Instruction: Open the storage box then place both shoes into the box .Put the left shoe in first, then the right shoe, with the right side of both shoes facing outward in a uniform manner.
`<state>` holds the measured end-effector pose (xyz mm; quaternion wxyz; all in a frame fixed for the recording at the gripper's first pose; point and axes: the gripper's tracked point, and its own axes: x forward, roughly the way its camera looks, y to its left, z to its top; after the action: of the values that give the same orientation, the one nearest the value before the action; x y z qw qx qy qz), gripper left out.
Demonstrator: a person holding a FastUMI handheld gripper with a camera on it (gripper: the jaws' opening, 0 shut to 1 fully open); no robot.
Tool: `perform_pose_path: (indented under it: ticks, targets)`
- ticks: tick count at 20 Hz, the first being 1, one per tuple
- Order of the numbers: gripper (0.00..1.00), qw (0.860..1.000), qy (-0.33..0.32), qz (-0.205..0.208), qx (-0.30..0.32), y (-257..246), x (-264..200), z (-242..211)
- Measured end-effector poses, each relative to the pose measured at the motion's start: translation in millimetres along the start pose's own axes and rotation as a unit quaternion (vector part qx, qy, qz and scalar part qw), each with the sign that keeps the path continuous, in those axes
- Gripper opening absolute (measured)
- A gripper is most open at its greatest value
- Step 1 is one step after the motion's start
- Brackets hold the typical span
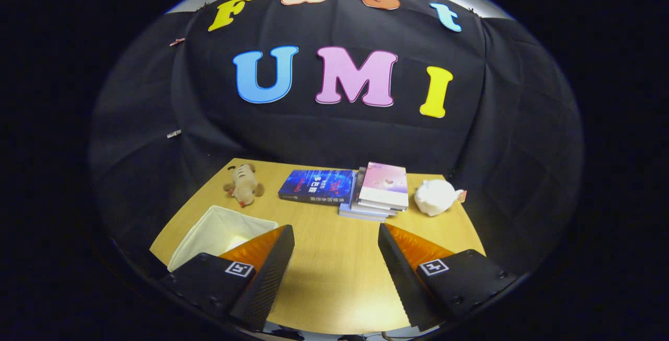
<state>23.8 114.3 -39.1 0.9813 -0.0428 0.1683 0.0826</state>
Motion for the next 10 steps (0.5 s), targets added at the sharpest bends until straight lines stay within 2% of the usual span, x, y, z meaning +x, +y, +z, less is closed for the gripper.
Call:
perform_pose_path:
  ticks: [10]
  targets:
    - [0.99, 0.992, -0.115, 0.040, 0.012, -109, -12, 53]
